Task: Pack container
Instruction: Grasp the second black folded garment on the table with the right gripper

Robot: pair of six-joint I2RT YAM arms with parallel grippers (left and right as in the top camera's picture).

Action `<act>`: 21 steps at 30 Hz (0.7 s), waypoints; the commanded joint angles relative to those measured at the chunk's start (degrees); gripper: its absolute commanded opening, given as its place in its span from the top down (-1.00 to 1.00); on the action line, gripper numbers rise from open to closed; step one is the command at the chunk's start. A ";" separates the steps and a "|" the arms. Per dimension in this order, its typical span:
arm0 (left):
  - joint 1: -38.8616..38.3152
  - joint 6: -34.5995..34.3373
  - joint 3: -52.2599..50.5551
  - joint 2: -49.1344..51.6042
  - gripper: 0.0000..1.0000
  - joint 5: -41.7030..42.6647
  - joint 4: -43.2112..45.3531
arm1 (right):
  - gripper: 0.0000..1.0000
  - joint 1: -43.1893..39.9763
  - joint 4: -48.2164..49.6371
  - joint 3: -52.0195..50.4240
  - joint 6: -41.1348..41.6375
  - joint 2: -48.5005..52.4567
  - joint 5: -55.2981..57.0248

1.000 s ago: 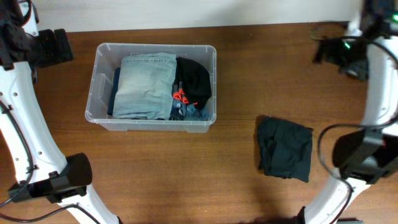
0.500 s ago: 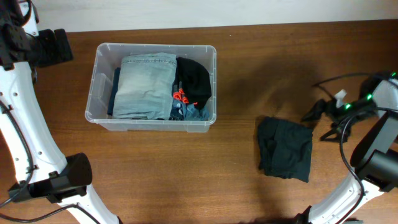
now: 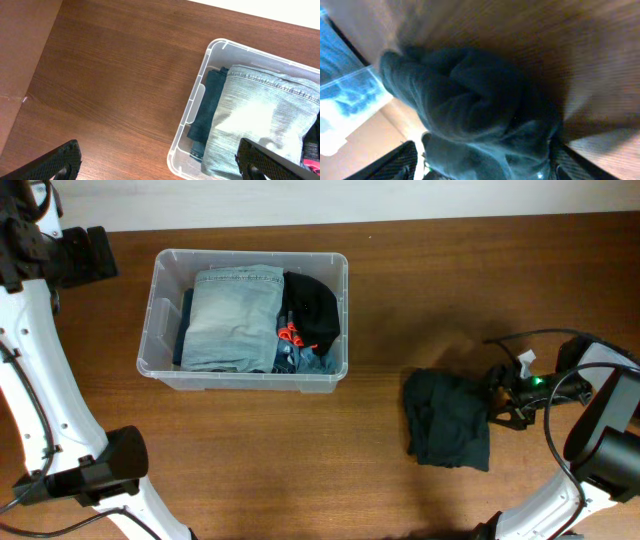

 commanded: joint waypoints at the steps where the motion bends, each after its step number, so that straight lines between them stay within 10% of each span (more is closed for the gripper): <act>1: 0.04 -0.57 0.87 -1.29 -0.99 -0.24 0.04 | -0.60 0.81 9.27 -1.90 -0.07 3.87 2.62; 21: 0.04 -0.57 0.87 -1.29 -0.99 -0.24 0.04 | -0.65 9.75 25.73 -0.76 5.77 3.87 11.63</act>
